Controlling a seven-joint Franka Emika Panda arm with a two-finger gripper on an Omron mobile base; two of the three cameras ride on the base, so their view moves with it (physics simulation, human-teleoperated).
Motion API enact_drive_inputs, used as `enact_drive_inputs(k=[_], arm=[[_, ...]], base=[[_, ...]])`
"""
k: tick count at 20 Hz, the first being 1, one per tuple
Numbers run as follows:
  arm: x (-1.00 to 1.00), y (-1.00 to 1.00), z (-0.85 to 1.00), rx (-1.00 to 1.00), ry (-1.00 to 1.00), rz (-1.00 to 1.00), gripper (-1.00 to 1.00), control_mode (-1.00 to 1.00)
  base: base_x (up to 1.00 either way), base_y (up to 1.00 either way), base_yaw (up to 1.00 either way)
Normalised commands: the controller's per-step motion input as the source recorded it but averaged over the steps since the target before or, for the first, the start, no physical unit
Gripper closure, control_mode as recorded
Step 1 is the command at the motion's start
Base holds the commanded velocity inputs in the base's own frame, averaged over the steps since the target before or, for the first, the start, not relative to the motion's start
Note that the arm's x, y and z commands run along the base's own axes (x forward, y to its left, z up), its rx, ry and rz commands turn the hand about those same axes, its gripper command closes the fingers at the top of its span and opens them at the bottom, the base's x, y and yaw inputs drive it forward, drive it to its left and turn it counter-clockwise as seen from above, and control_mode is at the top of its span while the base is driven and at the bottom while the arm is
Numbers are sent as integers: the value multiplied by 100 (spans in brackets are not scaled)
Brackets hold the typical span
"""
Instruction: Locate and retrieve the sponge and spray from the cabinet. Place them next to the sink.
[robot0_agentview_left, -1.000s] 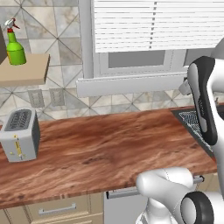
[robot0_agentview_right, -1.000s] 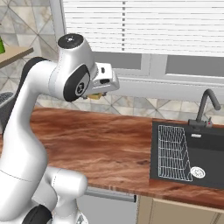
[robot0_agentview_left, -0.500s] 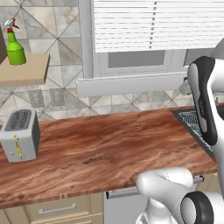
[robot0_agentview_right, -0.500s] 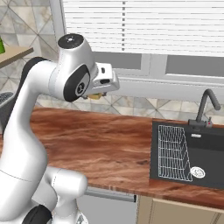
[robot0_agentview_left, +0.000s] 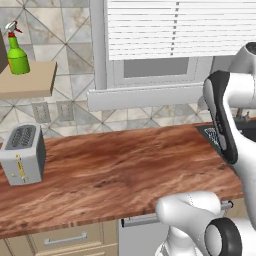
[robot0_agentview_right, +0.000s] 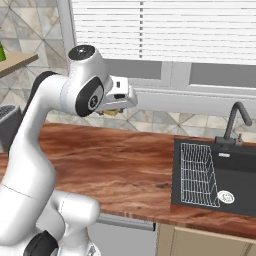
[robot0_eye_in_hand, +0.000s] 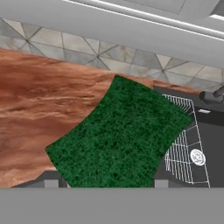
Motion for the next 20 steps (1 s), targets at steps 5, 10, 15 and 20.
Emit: enact_drive_inputs(k=[5, 10, 15, 20], arm=[[66, 0, -42, -1, 2, -17, 100, -100], [49, 0, -48, -4, 8, -25, 100, -100], [27, -10, -43, -2, 22, -27, 100, -100], [32, -28, -15, -1, 26, -21, 100, -100]], base=[[0, 0, 0], [0, 0, 0], [0, 0, 0], [0, 0, 0]])
